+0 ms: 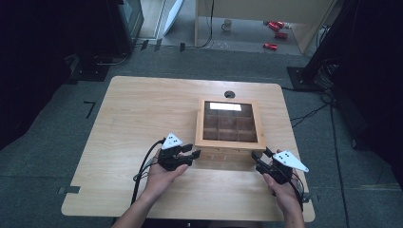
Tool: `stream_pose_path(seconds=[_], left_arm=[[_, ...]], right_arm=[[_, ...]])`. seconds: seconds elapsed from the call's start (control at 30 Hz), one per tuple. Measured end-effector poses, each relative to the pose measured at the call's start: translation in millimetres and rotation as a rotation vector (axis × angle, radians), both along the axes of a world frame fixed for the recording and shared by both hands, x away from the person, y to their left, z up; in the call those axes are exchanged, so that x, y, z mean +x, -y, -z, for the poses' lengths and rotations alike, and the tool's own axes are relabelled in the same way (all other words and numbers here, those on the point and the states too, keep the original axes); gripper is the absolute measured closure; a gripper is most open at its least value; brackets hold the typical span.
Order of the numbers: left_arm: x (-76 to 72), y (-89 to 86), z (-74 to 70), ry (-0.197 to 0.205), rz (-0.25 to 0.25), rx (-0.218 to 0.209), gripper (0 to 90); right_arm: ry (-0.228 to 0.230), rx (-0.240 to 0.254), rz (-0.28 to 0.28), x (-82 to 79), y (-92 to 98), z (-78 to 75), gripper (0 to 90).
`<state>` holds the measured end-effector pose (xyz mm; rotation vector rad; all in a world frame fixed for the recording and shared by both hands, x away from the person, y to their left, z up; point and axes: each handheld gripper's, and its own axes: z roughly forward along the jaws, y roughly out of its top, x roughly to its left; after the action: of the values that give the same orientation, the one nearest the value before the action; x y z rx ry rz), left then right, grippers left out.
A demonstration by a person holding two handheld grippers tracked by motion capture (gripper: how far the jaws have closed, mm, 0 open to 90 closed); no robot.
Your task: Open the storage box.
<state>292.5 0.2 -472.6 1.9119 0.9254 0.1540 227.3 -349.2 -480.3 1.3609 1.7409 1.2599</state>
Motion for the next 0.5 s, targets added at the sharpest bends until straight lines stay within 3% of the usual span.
stream_pose_path(seconds=[0.23,0.27,0.33,0.5], left_arm=[[-4.5,-6.8,5.2,0.036,-0.006,0.02,40.9],[-5.6,-8.5,6.5,0.036,-0.017,0.025,40.9],[-9.0,-15.5,12.9,0.058,-0.078,0.089,33.3],[-13.1,-29.8,21.7,0.027,-0.123,0.123,25.9]], right_arm=[[0.009,0.007,0.014,0.0,-1.3,-3.7,52.3],[0.009,0.007,0.014,0.0,-1.3,-3.7,52.3],[0.02,0.015,0.024,0.0,-1.9,-6.9,52.1],[0.031,0.02,0.035,1.9,-2.0,-11.8,49.8]])
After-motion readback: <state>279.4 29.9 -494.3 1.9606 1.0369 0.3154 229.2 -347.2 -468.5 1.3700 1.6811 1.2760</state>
